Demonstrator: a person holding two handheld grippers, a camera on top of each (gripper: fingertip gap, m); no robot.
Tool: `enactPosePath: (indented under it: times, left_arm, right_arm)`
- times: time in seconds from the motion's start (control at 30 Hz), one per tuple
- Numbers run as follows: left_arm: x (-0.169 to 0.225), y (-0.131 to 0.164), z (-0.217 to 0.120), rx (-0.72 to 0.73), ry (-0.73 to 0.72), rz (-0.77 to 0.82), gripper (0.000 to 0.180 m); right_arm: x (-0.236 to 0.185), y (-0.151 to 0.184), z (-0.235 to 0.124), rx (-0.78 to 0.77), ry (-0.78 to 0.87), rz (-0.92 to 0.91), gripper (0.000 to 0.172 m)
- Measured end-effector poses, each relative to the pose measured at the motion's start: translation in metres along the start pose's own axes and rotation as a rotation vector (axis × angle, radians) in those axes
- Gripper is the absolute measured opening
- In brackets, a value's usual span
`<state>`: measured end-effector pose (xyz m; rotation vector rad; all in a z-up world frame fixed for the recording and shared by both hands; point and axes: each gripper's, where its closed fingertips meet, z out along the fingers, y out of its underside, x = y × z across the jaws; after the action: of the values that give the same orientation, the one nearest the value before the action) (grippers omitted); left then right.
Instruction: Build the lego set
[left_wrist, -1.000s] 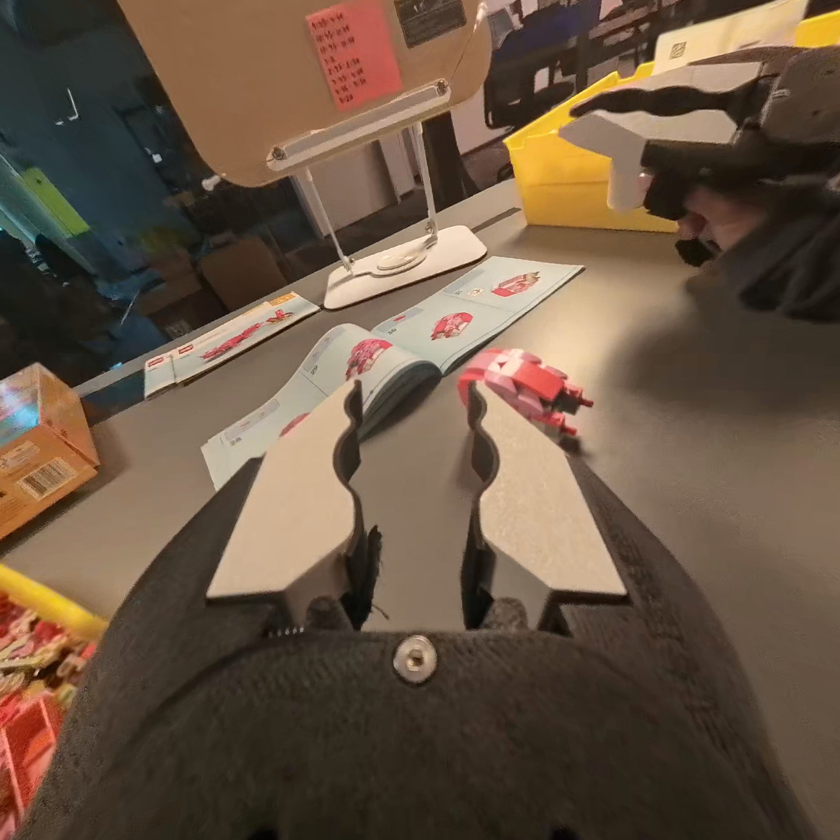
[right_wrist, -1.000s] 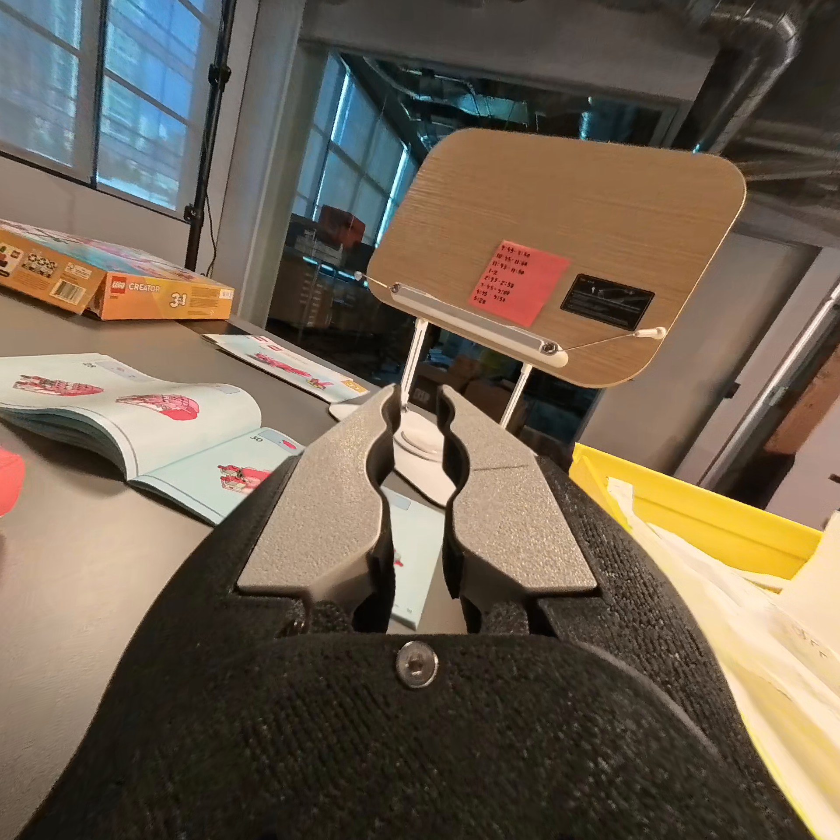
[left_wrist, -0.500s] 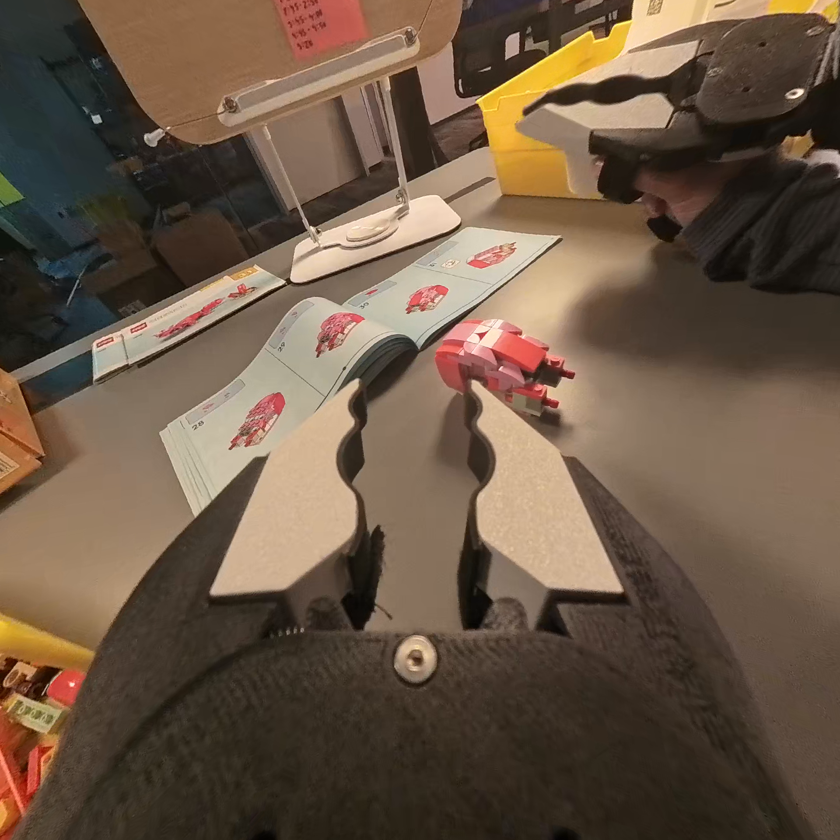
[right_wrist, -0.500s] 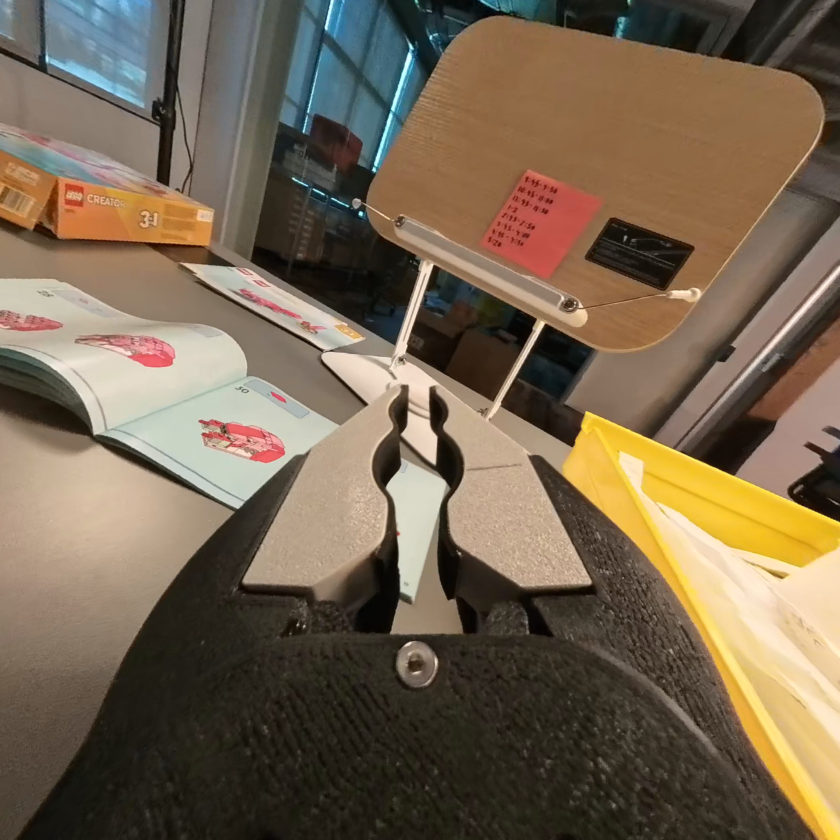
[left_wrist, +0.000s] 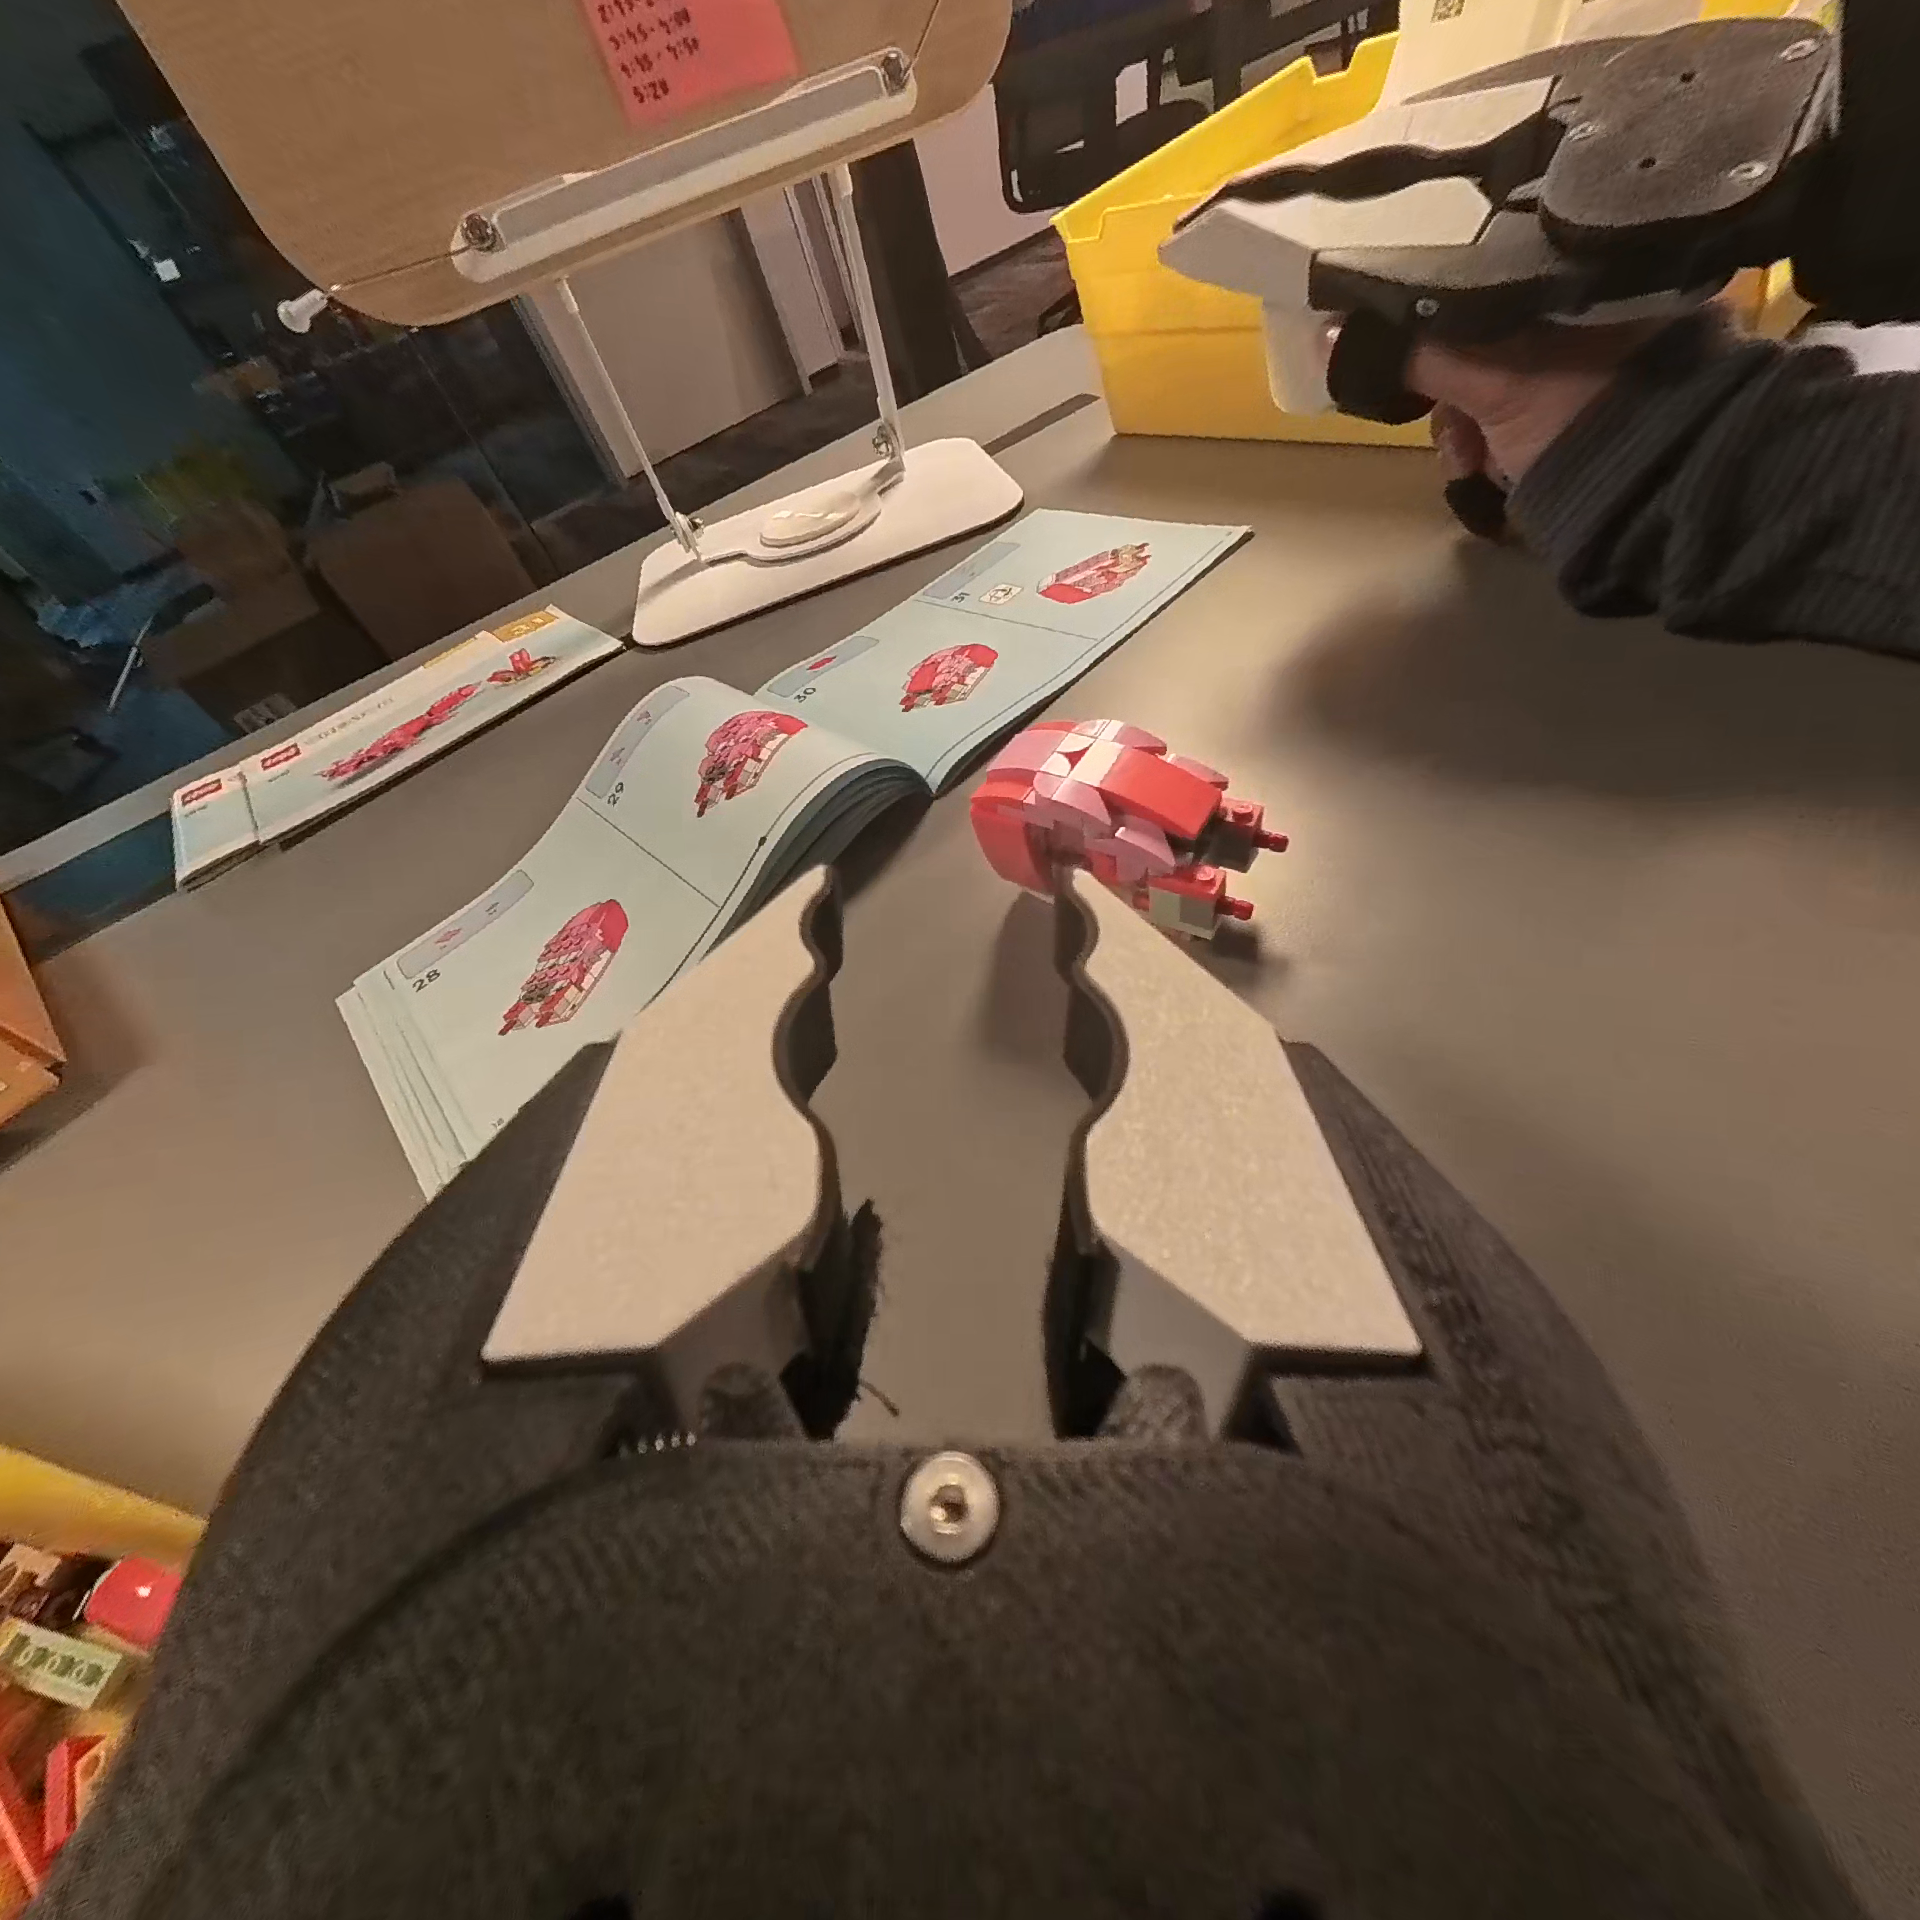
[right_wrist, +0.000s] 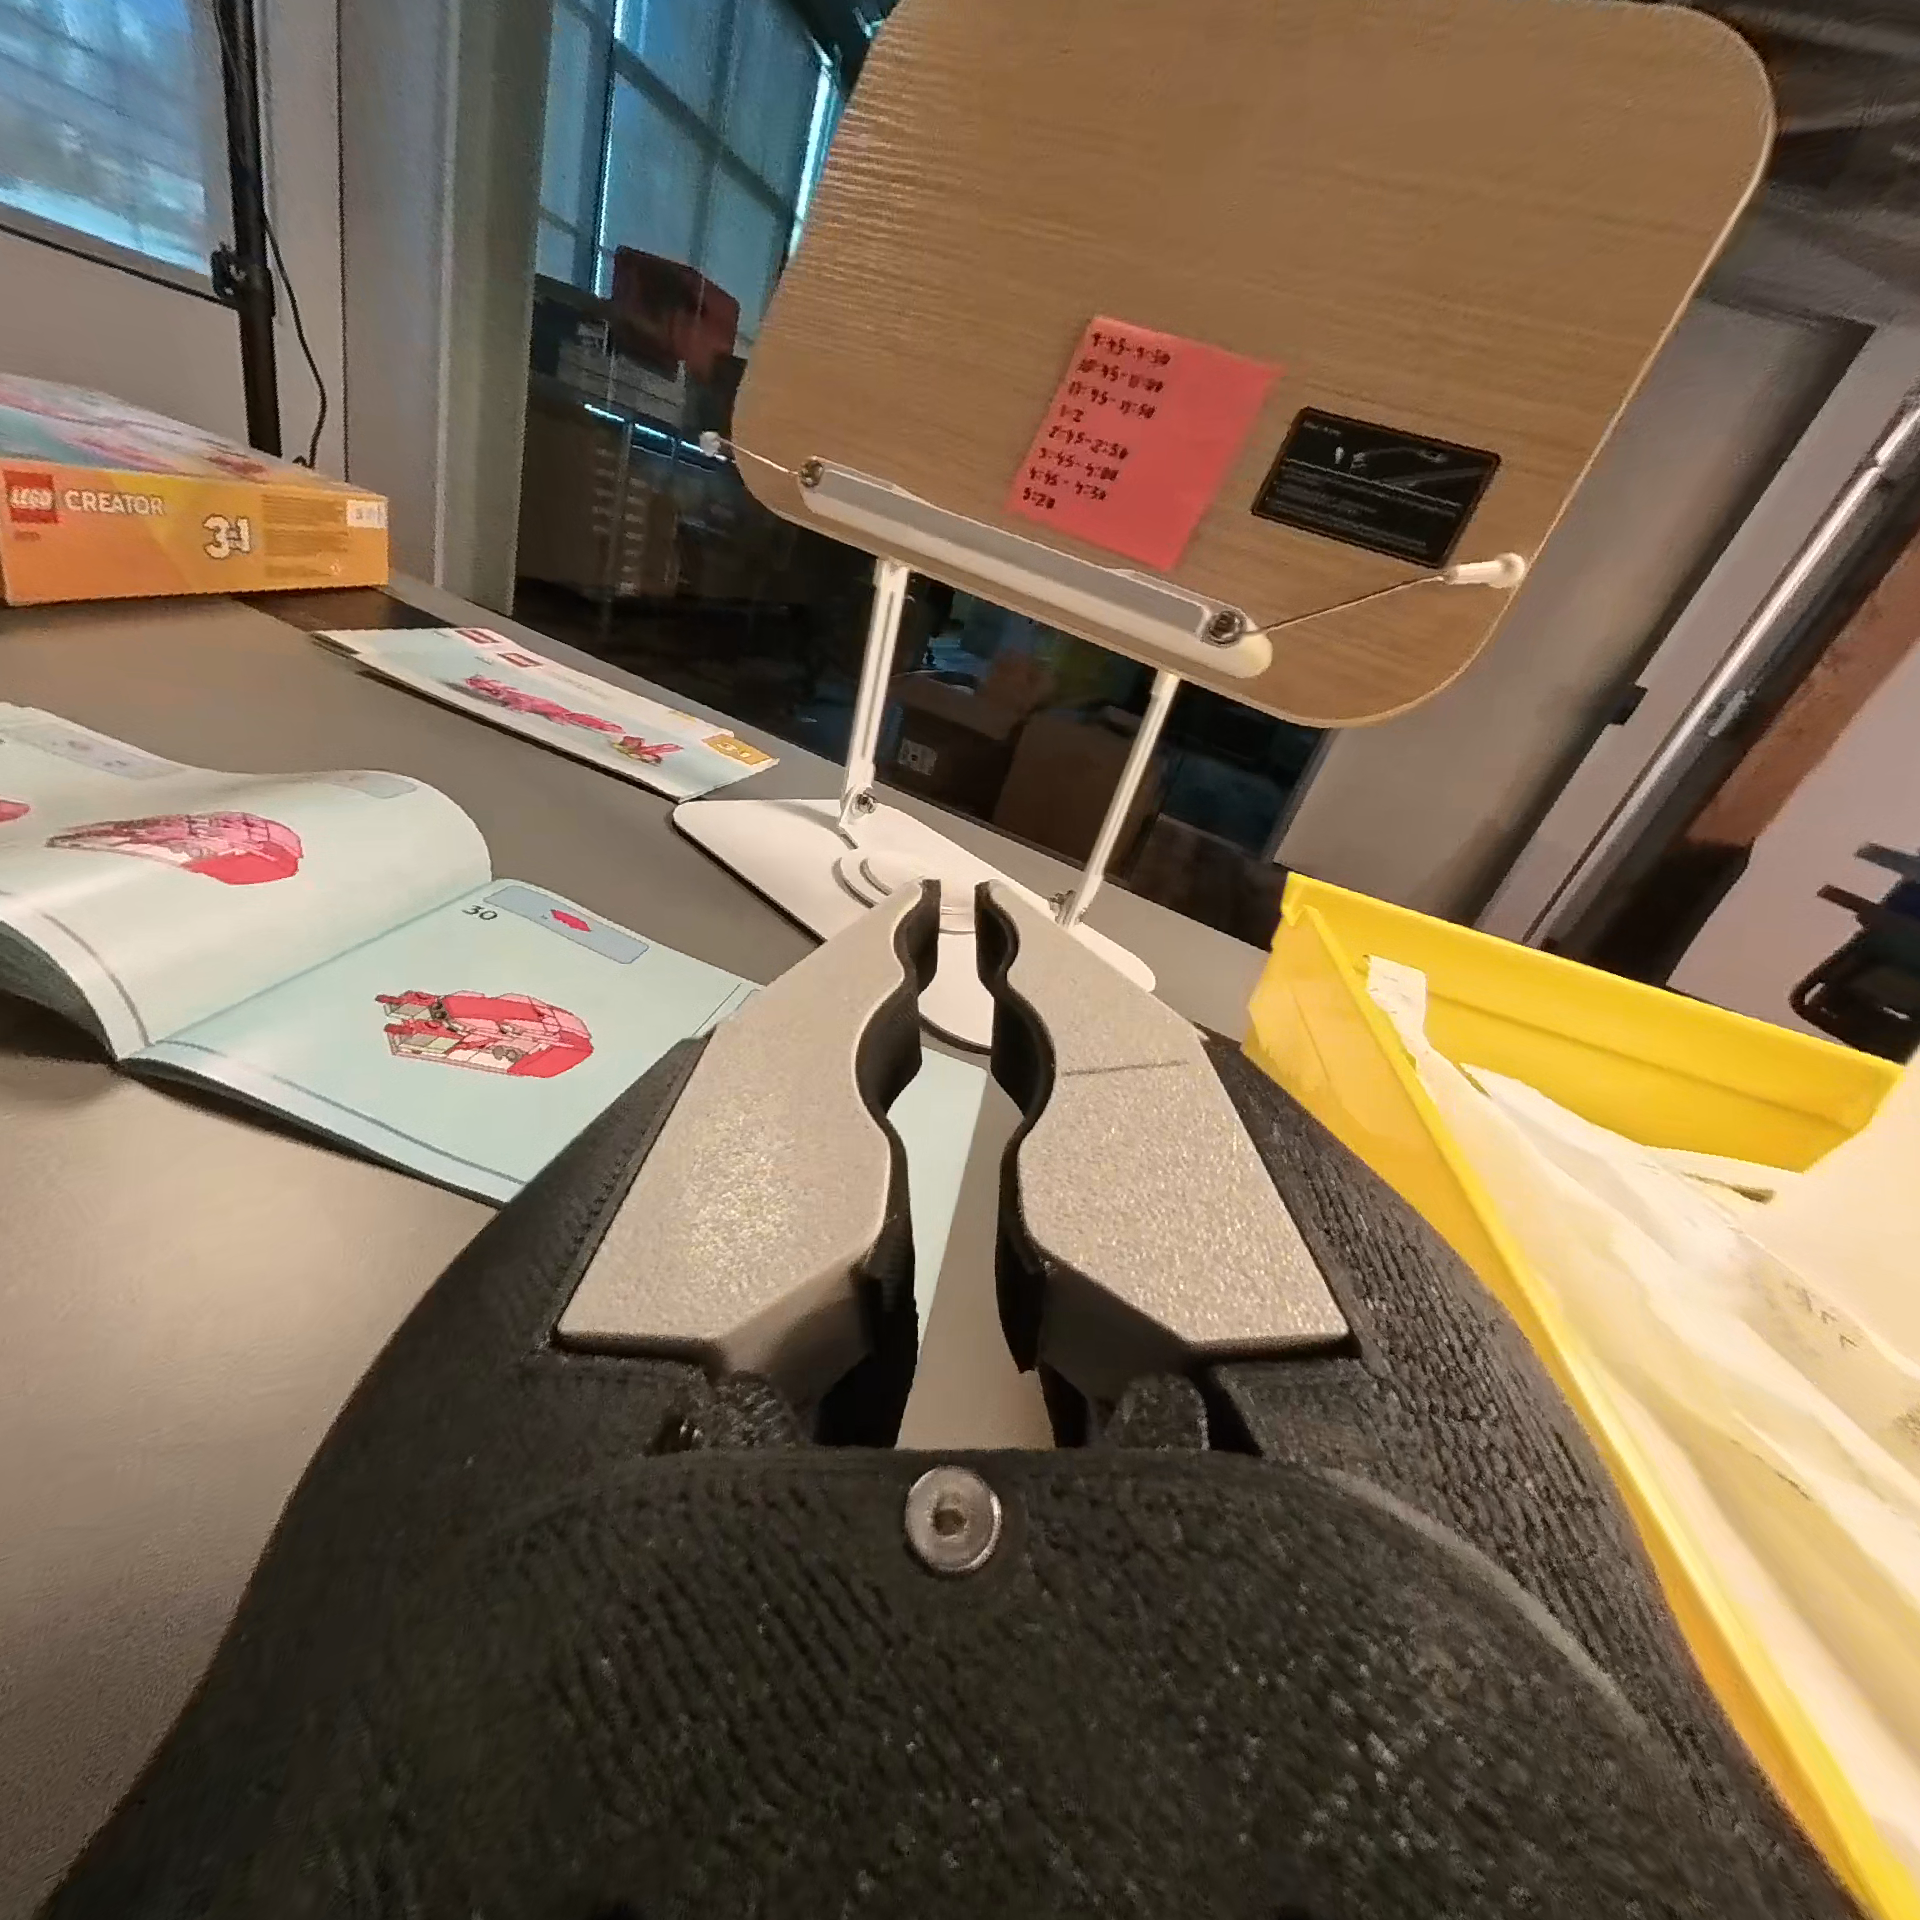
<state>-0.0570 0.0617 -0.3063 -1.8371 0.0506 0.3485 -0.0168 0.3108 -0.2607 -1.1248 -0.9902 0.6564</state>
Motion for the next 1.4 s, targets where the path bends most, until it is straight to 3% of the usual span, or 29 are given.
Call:
enactPosePath:
  times: [0.33,0.47,0.6,0.97,1.4]
  left_arm:
    - [0.0,0.007,0.006,-0.063,-0.017,0.012,0.047]
    - [0.012,0.004,0.019,-0.126,-0.003,-0.16,0.09]
    - [0.029,-0.008,0.035,-0.13,0.029,-0.219,0.107]
    - [0.041,-0.037,0.044,-0.079,0.034,-0.119,0.101]
    - [0.105,-0.067,0.037,0.003,0.167,0.081,0.097]
  right_arm:
    - [-0.009,-0.002,0.0,0.008,-0.032,-0.033,0.005]
    - [-0.012,-0.003,0.0,0.011,-0.042,-0.052,0.005]
    - [-0.013,-0.004,-0.001,0.016,-0.049,-0.047,0.005]
    - [-0.011,-0.007,-0.002,0.033,-0.041,-0.027,0.006]
    - [-0.009,-0.008,-0.002,0.038,-0.031,-0.025,0.006]
